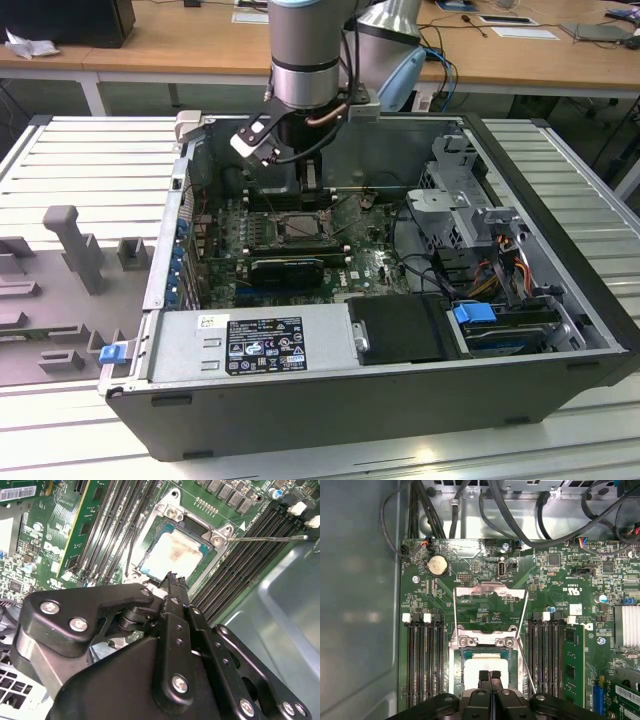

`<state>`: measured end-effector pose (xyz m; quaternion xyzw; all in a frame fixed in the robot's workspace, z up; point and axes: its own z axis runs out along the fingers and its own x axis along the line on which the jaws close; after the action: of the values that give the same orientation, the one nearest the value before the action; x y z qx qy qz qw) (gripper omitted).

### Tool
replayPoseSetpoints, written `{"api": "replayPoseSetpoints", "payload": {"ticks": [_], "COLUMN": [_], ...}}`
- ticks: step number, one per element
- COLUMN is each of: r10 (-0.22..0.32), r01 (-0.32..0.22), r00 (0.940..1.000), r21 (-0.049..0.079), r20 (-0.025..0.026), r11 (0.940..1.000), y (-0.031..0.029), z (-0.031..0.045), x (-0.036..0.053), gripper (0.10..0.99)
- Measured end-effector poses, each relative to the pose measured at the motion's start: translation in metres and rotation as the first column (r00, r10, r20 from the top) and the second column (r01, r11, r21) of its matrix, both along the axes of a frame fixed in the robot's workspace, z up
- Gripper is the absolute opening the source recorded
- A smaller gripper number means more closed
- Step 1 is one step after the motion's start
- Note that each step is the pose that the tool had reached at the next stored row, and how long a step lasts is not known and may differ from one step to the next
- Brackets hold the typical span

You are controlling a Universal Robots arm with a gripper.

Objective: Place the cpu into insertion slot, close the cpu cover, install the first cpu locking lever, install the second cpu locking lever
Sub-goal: 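Close the cpu cover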

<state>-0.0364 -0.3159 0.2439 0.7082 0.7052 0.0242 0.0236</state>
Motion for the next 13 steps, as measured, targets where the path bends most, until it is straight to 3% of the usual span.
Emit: {"api": "replayPoseSetpoints", "payload": {"ticks": [13], "r10": [0.0], "r01": [0.0], "r00": [1.0], "r21": [0.0], "r20": [0.0], "r11": [1.0], "y": [0.0], "z": [0.0123], "x": [0.0], "gripper": [0.106]}}
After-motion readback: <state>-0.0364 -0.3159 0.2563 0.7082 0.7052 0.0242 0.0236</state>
